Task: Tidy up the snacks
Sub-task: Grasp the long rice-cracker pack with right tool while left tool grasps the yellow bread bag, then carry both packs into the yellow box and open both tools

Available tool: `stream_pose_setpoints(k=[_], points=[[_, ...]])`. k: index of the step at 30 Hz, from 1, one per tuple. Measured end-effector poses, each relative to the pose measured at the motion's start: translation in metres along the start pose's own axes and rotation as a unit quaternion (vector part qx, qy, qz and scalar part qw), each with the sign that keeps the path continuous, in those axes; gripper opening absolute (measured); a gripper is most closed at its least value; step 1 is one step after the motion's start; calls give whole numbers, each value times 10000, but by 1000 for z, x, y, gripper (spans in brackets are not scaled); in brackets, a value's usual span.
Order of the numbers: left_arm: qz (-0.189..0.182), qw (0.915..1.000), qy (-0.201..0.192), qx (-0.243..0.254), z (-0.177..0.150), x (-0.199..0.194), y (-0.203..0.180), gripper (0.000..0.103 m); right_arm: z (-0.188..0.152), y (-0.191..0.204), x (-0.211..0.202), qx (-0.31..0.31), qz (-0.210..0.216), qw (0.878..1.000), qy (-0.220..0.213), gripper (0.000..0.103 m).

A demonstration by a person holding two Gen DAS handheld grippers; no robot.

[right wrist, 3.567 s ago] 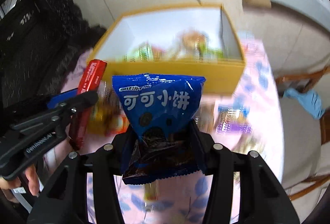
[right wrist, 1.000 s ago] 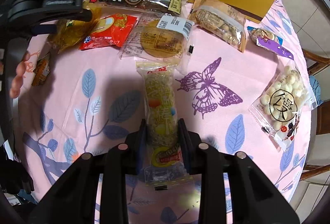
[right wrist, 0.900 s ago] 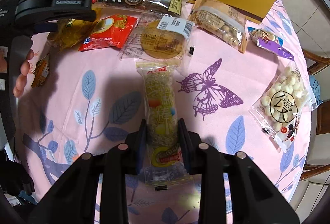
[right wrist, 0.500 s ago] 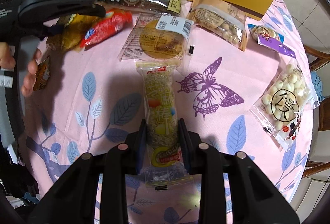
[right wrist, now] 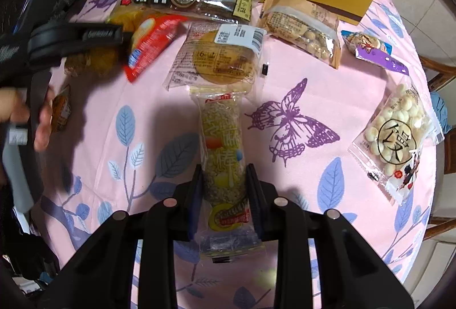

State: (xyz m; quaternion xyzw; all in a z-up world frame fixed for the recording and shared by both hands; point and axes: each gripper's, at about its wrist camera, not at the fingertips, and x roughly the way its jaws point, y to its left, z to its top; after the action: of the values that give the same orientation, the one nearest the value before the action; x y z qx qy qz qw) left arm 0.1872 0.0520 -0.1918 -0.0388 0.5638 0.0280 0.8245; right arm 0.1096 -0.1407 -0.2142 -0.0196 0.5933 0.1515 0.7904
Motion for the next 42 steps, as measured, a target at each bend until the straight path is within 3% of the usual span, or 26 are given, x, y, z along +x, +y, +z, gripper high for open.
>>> stream_pose_setpoints(k=[4, 13, 20, 34, 38, 42], points=[[-170, 9996, -67, -217, -25, -16, 3, 35, 0, 1, -19, -71, 4, 9993, -374, 29], [-695, 9958, -534, 256, -70, -102, -34, 35, 16, -8, -63, 14, 76, 9962, -863, 29], [-769, 9929, -788, 448, -70, -134, -48, 35, 12, -19, -93, 264, 139, 9931, -1136, 29], [-818, 9922, -875, 339, -49, -141, -51, 35, 22, -27, -122, 373, 236, 9881, -1472, 29], [-809, 9918, -962, 233, -26, -144, -47, 35, 46, -25, -130, 290, 265, 9859, -1624, 29], [-749, 9893, -1239, 164, 18, -153, -46, 35, 94, -23, -146, 186, 233, 9809, -1922, 29]])
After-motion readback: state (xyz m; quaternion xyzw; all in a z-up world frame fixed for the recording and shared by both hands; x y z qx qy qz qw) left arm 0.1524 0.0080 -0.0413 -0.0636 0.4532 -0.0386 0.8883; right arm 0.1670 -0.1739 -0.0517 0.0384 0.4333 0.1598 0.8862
